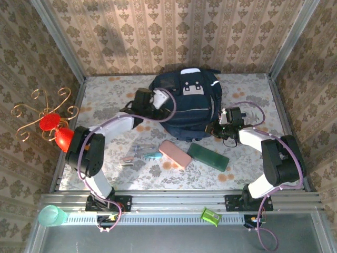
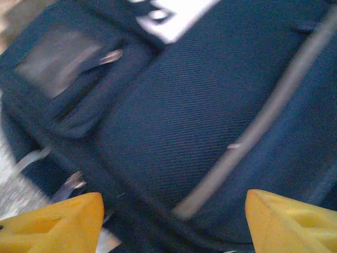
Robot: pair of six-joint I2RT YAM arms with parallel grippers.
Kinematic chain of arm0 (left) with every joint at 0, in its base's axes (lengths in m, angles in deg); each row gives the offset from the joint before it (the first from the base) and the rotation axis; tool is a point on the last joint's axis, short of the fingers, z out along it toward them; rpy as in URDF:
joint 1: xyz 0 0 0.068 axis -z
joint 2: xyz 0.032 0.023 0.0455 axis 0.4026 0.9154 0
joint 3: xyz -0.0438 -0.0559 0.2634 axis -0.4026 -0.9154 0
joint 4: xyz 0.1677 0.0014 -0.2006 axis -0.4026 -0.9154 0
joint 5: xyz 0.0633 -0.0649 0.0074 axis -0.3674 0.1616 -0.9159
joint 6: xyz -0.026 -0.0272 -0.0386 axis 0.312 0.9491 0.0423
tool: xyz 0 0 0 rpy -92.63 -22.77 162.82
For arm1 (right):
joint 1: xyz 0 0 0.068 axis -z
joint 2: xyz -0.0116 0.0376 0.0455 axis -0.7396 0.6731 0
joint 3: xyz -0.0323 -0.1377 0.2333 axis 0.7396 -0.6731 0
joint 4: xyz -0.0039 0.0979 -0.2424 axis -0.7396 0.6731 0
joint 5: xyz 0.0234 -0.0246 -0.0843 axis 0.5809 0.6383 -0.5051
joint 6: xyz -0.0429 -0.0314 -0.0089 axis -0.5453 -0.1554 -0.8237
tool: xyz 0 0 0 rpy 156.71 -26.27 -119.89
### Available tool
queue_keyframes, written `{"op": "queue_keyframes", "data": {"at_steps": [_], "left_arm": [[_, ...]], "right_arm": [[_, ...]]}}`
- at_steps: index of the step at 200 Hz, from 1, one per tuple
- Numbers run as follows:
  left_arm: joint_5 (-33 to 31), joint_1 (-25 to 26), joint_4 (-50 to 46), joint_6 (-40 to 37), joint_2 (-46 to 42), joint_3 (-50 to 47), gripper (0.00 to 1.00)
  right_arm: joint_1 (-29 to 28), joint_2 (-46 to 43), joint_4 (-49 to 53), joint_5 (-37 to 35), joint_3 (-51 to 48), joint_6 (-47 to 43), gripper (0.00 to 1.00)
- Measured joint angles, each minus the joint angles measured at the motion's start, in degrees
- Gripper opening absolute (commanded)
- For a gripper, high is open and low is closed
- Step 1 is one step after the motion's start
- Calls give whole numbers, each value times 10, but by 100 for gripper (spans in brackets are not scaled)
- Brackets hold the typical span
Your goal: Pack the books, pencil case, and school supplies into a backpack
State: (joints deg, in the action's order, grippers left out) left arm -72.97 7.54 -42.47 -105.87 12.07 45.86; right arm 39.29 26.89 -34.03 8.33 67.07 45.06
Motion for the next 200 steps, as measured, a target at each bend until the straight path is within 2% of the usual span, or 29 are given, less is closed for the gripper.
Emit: {"op": "queue_keyframes", "data": {"at_steps": [16, 35, 44, 75, 94, 170, 179, 200], "left_arm": [[0, 35, -26, -47, 16, 25, 76], [-8, 60, -59, -95, 50, 77, 77], [-14, 69, -79, -118, 71, 107, 77], [-21, 84, -131, -167, 136, 183, 77], [-16, 87, -158, -185, 163, 208, 77], [17, 87, -203, -196, 197, 247, 78], [23, 87, -203, -194, 197, 247, 83], [58, 86, -189, -190, 183, 217, 85]], "right_arm": [[0, -1, 7, -2, 2, -4, 48], [0, -23, 37, -26, 3, -8, 60], [0, -44, 54, -42, 2, -17, 62], [0, -142, 92, -86, 1, -33, 65], [0, -174, 99, -99, -7, -38, 65], [0, -178, 123, -105, -41, -46, 65], [0, -178, 123, -105, -43, -46, 65], [0, -175, 118, -103, -44, -45, 65]]}}
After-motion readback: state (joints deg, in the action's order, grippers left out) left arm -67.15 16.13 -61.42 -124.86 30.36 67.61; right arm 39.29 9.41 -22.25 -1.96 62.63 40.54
